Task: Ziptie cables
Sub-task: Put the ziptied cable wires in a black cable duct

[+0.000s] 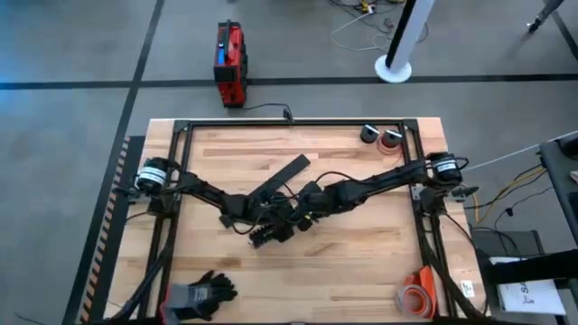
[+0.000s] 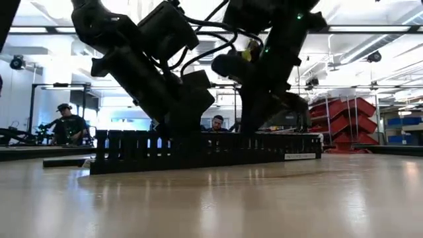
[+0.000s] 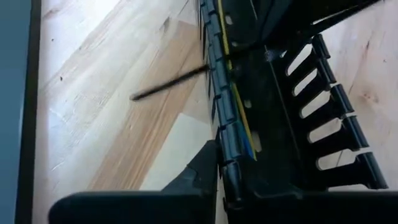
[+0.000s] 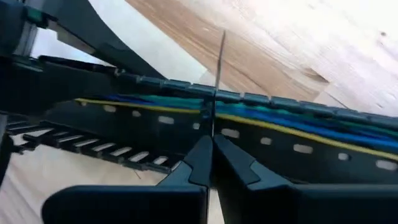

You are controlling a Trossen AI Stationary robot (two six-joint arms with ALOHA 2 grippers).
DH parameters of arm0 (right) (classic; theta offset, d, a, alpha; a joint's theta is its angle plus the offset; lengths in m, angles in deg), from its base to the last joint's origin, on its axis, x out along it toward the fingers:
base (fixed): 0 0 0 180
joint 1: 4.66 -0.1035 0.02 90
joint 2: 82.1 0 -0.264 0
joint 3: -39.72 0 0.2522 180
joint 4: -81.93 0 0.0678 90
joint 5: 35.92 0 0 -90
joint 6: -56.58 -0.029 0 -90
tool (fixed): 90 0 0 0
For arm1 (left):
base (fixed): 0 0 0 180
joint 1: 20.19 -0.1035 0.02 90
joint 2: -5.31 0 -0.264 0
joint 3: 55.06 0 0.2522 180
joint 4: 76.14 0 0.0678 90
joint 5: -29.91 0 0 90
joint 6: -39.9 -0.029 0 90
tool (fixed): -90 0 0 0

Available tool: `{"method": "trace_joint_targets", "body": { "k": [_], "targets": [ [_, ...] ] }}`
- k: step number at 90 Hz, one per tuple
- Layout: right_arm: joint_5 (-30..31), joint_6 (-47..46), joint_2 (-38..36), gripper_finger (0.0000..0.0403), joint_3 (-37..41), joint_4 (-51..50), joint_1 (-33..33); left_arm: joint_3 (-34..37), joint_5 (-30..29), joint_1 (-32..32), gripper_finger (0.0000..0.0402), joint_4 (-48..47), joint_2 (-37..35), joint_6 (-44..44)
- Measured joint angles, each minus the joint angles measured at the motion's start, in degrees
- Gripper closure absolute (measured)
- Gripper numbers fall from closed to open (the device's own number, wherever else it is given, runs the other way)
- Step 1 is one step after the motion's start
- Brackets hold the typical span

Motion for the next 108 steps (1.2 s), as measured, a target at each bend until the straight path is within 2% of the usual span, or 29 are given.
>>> {"method": "trace_joint_targets", "body": {
  "k": [37, 64, 77, 108],
  "targets": [
    [1.03, 2.73, 0.2, 0.0403, -0.85, 0.81, 0.13, 0.02, 0.24, -0.07, 0.0401, 0.24, 0.02, -0.19],
    [3.96, 6.94, 0.39, 0.0399, -0.85, 1.63, 0.13, 0.02, 0.24, -0.04, 0.0401, 0.33, 0.04, -0.22],
    [2.53, 7.43, 1.57, 0.0366, -0.92, 2.22, 0.13, 0.02, 0.28, -0.04, 0.0402, 0.41, 0.07, -0.44],
    [2.03, 11.31, 0.26, 0.0257, -3.25, 1.68, 0.26, 0.02, 0.26, -0.04, 0.0401, 0.52, 0.07, -0.58]
  ]
}}
